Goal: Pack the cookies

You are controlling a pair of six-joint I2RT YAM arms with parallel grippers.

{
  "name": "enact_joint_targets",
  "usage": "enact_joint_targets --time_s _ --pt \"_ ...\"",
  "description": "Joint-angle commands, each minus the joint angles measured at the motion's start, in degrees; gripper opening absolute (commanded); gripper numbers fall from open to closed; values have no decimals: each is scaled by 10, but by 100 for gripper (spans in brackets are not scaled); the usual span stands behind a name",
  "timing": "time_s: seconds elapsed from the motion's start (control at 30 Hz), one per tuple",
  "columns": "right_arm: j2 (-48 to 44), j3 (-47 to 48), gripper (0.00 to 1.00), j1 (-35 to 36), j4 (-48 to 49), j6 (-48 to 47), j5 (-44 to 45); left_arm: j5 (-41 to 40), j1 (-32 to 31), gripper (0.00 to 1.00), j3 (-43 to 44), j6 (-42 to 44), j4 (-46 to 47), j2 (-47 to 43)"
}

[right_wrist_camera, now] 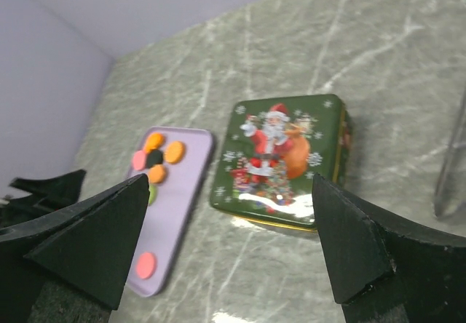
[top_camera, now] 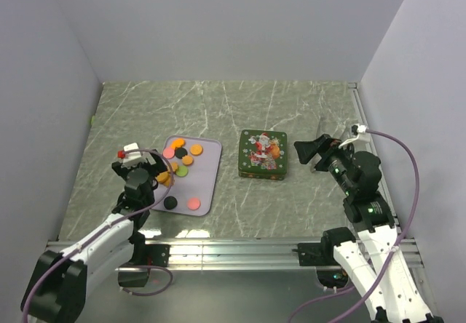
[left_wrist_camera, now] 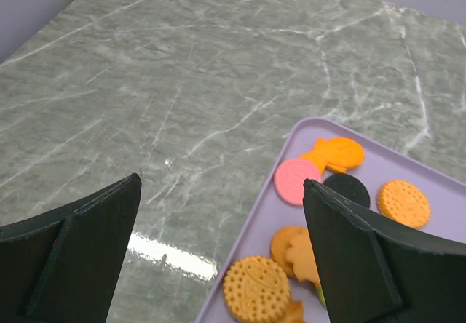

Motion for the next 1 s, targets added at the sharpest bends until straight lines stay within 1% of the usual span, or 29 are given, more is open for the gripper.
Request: enact_joint_targets --time_s 0.0,0.1,0.13,0.23,0.33,0.37,0.47,0.5,0.57,0.6,0.67,0.7,0.73,0.77,0.8,0.87,0.9,0.93,0.97 --pt "4 -23 99 4 51 -37 52 5 15 99 -13 -2 120 40" --pt "15 -25 99 4 51 -40 92 24 33 99 -9 5 168 88" --pt "20 -25 100 3 50 -43 105 38 38 99 -7 19 185 103" --pt "39 -34 100 4 60 -46 121 74 49 99 7 75 238 156" --pt "62 -53 100 4 88 -42 136 93 64 99 18 93 271 192" --pt "75 -65 100 4 96 -46 135 111 68 99 21 98 276 201" --pt "102 -91 100 4 147 -74 125 127 77 99 41 112 297 241" --pt "108 -99 100 4 180 -91 124 126 78 99 59 115 297 269" --pt "124 -129 100 4 219 -119 131 121 85 100 90 121 294 297" --pt "129 -141 100 3 262 -123 140 120 87 99 91 122 308 324" --pt "146 -179 100 2 304 -128 177 121 98 99 89 118 371 354" --pt "153 -190 100 -2 346 -140 181 115 104 100 100 106 337 356" --pt "167 -195 100 -5 368 -147 190 131 111 99 105 93 315 352" --pt "175 -195 100 -8 389 -162 196 136 121 99 89 91 353 355" --pt "183 -194 100 -8 405 -177 195 136 127 99 81 86 367 354" --pt "211 -194 100 -9 440 -229 188 178 153 100 54 65 381 348" --pt "222 -193 100 -10 465 -242 192 189 158 99 38 61 461 372" --pt "246 -190 100 -11 474 -251 196 188 161 100 31 64 478 383" --pt "260 -191 100 -13 485 -263 198 195 164 100 55 59 437 365"
